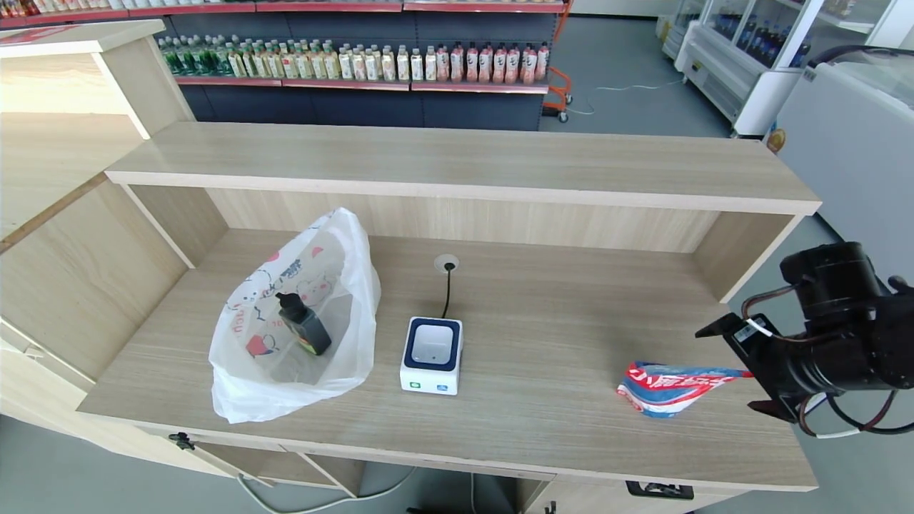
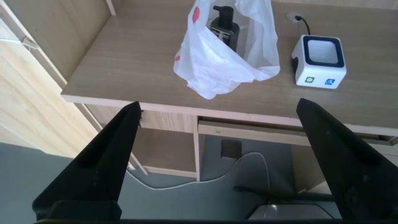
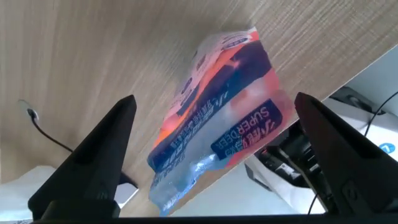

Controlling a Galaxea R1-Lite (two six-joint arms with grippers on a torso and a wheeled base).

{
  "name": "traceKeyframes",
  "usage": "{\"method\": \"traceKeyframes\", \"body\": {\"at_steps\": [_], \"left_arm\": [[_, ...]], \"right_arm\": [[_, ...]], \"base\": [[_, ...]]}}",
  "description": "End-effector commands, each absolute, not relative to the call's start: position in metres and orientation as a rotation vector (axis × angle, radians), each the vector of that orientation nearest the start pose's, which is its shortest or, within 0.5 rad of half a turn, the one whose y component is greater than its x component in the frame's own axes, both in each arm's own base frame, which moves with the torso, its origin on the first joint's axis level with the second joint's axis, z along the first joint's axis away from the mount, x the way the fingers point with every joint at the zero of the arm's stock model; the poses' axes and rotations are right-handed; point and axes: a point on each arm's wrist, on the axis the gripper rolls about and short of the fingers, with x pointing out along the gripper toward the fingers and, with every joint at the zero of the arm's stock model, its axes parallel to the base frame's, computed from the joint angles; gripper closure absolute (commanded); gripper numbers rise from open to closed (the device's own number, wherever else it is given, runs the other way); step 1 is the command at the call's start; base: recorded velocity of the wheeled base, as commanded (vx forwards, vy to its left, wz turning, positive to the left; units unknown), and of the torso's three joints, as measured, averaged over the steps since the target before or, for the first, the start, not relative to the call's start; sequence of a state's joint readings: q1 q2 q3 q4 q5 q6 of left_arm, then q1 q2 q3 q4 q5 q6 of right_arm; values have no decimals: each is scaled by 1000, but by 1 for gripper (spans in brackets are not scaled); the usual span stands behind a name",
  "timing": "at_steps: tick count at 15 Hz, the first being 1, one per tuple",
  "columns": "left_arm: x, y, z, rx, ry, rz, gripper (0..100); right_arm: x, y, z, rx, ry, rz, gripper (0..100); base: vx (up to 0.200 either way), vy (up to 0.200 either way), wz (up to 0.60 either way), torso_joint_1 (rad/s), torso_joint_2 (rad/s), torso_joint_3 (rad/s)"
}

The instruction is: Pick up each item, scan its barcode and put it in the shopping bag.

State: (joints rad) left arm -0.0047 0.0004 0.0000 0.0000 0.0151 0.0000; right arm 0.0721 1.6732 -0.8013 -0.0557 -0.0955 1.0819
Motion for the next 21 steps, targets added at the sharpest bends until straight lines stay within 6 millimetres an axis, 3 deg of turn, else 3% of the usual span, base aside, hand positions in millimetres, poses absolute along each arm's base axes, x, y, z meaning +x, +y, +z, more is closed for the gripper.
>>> {"method": "traceKeyframes", "body": {"at_steps": [1, 5, 6, 11, 14, 16, 18, 19, 21], "left_arm": [[-23, 0, 75, 0, 0, 11, 0], [-23, 0, 75, 0, 0, 11, 0], [-23, 0, 75, 0, 0, 11, 0], [-23, 0, 75, 0, 0, 11, 0], [-23, 0, 75, 0, 0, 11, 0], [-23, 0, 75, 0, 0, 11, 0], [-23, 0, 75, 0, 0, 11, 0], [-23, 0, 75, 0, 0, 11, 0], [-23, 0, 75, 0, 0, 11, 0]], "right_arm": [[292, 26, 105, 920, 792, -475, 0], [318, 31, 81, 888, 792, -480, 0], [323, 31, 76, 870, 790, -483, 100], [334, 33, 57, 699, 835, -469, 100], [337, 33, 57, 609, 817, -434, 100], [331, 35, 106, 592, 661, -274, 100], [298, 33, 162, 597, 572, 85, 100], [280, 27, 176, 572, 544, 251, 100], [250, 4, 177, 458, 484, 587, 100]], "base": [[0, 0, 0, 0, 0, 0], [0, 0, 0, 0, 0, 0], [0, 0, 0, 0, 0, 0], [0, 0, 0, 0, 0, 0], [0, 0, 0, 0, 0, 0], [0, 0, 0, 0, 0, 0], [0, 0, 0, 0, 0, 0], [0, 0, 0, 0, 0, 0], [0, 0, 0, 0, 0, 0]]}}
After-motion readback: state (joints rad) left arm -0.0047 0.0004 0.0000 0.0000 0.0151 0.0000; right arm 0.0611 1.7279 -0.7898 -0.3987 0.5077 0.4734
